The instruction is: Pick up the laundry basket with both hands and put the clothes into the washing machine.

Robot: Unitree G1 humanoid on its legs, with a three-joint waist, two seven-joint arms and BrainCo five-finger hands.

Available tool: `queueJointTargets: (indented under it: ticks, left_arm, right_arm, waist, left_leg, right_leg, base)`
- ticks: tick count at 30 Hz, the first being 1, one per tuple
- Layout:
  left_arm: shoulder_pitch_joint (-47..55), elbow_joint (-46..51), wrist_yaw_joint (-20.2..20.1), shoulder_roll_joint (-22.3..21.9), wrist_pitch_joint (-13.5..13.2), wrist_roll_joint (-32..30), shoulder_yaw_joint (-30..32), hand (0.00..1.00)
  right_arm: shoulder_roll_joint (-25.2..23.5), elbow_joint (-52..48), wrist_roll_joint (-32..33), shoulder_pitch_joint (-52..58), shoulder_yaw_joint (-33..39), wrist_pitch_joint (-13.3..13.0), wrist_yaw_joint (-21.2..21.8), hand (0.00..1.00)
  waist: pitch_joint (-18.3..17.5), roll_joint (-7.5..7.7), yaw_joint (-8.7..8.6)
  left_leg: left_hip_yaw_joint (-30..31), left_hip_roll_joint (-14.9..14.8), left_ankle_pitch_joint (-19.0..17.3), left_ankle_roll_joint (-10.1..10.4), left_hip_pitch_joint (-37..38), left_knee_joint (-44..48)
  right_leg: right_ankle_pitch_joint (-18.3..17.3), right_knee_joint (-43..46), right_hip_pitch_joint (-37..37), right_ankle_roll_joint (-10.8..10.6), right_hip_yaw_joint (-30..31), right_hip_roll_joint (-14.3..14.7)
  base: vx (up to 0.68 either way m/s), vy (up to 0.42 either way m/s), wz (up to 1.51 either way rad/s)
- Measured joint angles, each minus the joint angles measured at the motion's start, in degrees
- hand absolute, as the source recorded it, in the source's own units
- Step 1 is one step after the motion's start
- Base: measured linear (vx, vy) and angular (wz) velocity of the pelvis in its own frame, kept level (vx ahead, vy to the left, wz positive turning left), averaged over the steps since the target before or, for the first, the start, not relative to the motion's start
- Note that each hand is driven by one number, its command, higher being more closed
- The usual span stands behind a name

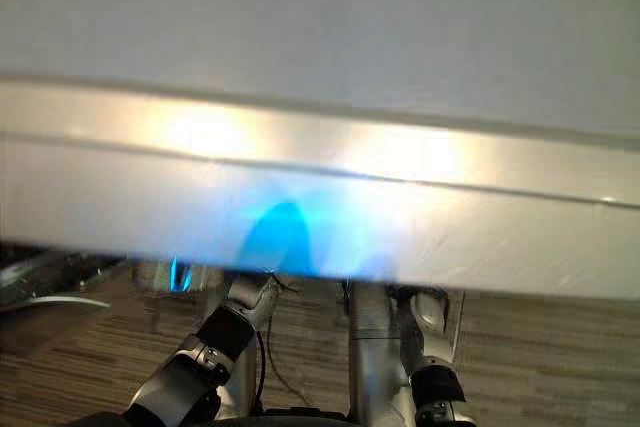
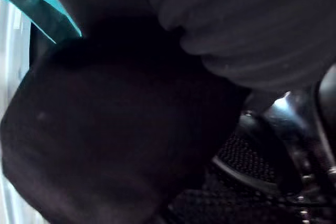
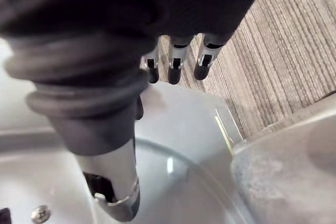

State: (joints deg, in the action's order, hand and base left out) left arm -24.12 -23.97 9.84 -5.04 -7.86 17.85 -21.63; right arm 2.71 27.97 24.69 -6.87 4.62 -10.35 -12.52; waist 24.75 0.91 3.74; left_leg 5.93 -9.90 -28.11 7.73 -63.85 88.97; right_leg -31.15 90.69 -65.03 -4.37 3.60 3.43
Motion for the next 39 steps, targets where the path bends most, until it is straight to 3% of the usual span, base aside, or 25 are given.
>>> queueJointTargets:
  ticks: [2,3,4,7,8,9,11,14,16,19,22,24,26,30,35,37,39]
  left_arm:
    - [0.9,1.8,-0.6,0.3,-0.1,0.1,0.0,1.00]
    - [1.2,2.0,-0.9,0.8,-0.1,0.3,0.1,1.00]
    - [1.6,2.0,-1.1,1.1,-0.1,0.7,0.1,1.00]
    - [4.9,2.0,-2.2,1.3,0.2,1.9,-0.2,1.00]
    - [7.1,1.9,-2.4,1.7,0.1,2.2,-0.2,1.00]
    - [7.4,1.9,-2.5,1.8,0.2,2.5,-0.2,1.00]
    - [10.7,1.9,-3.5,2.3,0.1,4.3,0.0,1.00]
    - [15.8,1.8,-3.6,3.1,0.4,5.3,-0.2,1.00]
    - [18.3,1.7,-3.7,3.2,1.3,5.3,-0.2,1.00]
    - [21.2,1.6,-4.9,3.6,2.6,5.2,-1.2,1.00]
    - [23.1,0.6,-6.2,3.9,3.0,5.2,-2.3,1.00]
    - [24.4,-1.9,-7.3,5.4,3.0,5.2,-2.8,1.00]
    - [24.3,-3.2,-8.3,5.8,2.8,5.1,-3.0,1.00]
    - [24.2,-3.2,-9.1,7.7,2.2,5.1,-3.0,1.00]
    - [24.2,-3.2,-9.9,9.5,2.0,5.1,-2.7,1.00]
    - [24.2,-3.2,-9.8,9.7,1.9,5.1,-2.7,1.00]
    - [24.0,-2.7,-9.7,9.6,1.8,5.1,-2.9,1.00]
  right_arm:
    - [0.1,0.5,-0.1,-0.4,0.0,0.0,0.1,0.00]
    - [0.1,1.0,-0.1,-1.0,0.0,0.0,0.3,0.00]
    - [-0.1,1.5,-0.1,-1.8,-0.2,0.1,0.4,0.00]
    - [-0.3,5.1,-0.6,-2.3,-1.3,0.3,1.6,0.00]
    - [-0.6,8.2,-0.7,-1.7,-1.3,0.6,1.8,0.00]
    - [-0.7,8.9,-0.7,-1.5,-1.3,0.6,2.0,0.00]
    - [-1.6,12.8,-1.4,1.8,-1.6,0.9,3.0,0.00]
    - [-2.2,16.8,-3.1,6.7,-2.7,1.9,4.6,0.00]
    - [-2.1,18.7,-3.6,9.0,-2.6,2.2,5.2,0.00]
    - [-2.3,19.5,-3.9,11.3,0.7,2.9,5.3,0.00]
    - [-2.5,22.4,-3.6,11.3,5.2,3.1,5.4,0.00]
    - [-2.7,26.9,-2.6,11.3,7.7,3.4,6.3,0.00]
    - [-2.1,30.6,-2.3,10.7,10.7,3.9,6.5,0.00]
    - [-1.9,33.3,-2.0,10.0,11.4,4.4,6.6,0.00]
    - [-2.2,33.6,-1.7,8.8,11.0,4.6,6.6,0.00]
    - [-2.7,32.9,-1.6,8.8,9.4,4.6,6.7,0.00]
    - [-3.5,30.3,-1.6,9.0,7.9,4.5,7.0,0.00]
  waist:
    - [0.0,0.08,0.41]
    - [-0.1,0.13,0.41]
    - [-0.1,0.16,0.44]
    - [-0.2,0.17,0.86]
    - [-0.5,0.22,1.85]
    - [-0.9,0.19,1.86]
    - [-5.1,0.40,1.89]
    - [-10.2,0.51,1.65]
    - [-11.7,0.13,1.53]
    - [-13.5,0.24,1.36]
    - [-16.4,0.38,1.05]
    - [-21.5,0.50,-0.23]
    - [-23.2,-0.77,-0.78]
    - [-23.5,-1.20,-1.41]
    - [-23.0,-0.40,-1.31]
    - [-22.4,0.51,-1.26]
    - [-21.9,1.56,-1.37]
  left_leg:
    - [-0.7,0.4,-0.4,-0.4,0.6,-2.5]
    - [-0.8,0.3,-1.5,-0.3,1.5,-4.2]
    - [-1.0,0.1,-4.2,0.4,3.7,-7.8]
    - [-1.8,-0.1,-2.5,0.6,9.9,-14.1]
    - [-3.0,0.1,0.7,0.0,16.8,-23.3]
    - [-3.3,0.2,1.5,-0.2,17.9,-25.4]
    - [-4.5,1.2,7.8,-2.3,26.5,-42.4]
    - [-5.5,2.1,15.3,-3.6,37.9,-61.3]
    - [-6.0,1.8,18.9,-4.0,42.3,-65.2]
    - [-6.3,1.5,19.7,-3.5,45.0,-65.0]
    - [-6.2,2.2,20.8,-2.3,48.5,-69.6]
    - [-6.1,2.9,25.6,-1.9,52.6,-80.3]
    - [-6.0,3.1,30.2,-2.0,56.3,-89.3]
    - [-6.7,4.1,31.5,-2.8,56.8,-91.6]
    - [-11.0,5.7,31.0,-3.9,58.0,-91.8]
    - [-12.1,5.8,30.0,-4.7,57.9,-90.2]
    - [-13.1,4.9,25.0,-4.7,54.3,-81.9]
  right_leg:
    - [-0.1,-1.0,0.4,0.0,0.0,-0.7]
    - [-1.0,-2.5,1.3,1.0,-0.2,-0.7]
    - [-3.4,-5.4,3.2,3.6,-0.4,-0.6]
    - [-1.9,-11.3,9.0,3.8,-0.3,-1.0]
    - [1.4,-20.1,15.3,2.8,-1.0,-2.8]
    - [2.1,-22.2,16.3,2.7,-1.3,-3.0]
    - [8.6,-38.4,24.8,2.7,-3.7,-4.9]
    - [16.7,-55.9,35.5,2.9,-5.6,-5.9]
    - [19.2,-59.8,39.9,3.5,-6.8,-6.1]
    - [19.4,-60.8,43.8,3.9,-8.2,-7.0]
    - [19.9,-64.5,47.6,2.8,-9.0,-7.7]
    - [22.5,-72.4,50.7,1.8,-9.6,-7.7]
    - [26.1,-79.7,53.5,1.3,-10.1,-7.2]
    - [30.2,-85.6,55.1,0.8,-8.8,-7.2]
    - [33.7,-89.9,55.7,-0.6,-4.1,-8.0]
    - [33.9,-89.5,55.7,-0.8,-3.1,-8.3]
    - [33.2,-86.9,54.4,-1.9,-1.8,-8.4]
  base:
    - [-0.17,-0.008,0.36]
    - [-0.19,0.010,0.10]
    - [-0.24,0.002,0.12]
    - [-0.16,0.006,-0.05]
    - [-0.14,0.027,-0.13]
    - [-0.07,0.031,-0.01]
    - [0.05,0.014,0.15]
    - [0.21,0.000,0.07]
    - [0.26,0.015,-0.04]
    - [0.19,0.046,0.11]
    - [0.11,0.068,0.24]
    - [0.12,0.042,0.20]
    - [0.10,0.058,0.10]
    - [0.01,0.085,-0.19]
    - [-0.01,0.072,-0.39]
    - [-0.04,0.044,-0.32]
    - [-0.05,0.023,-0.23]
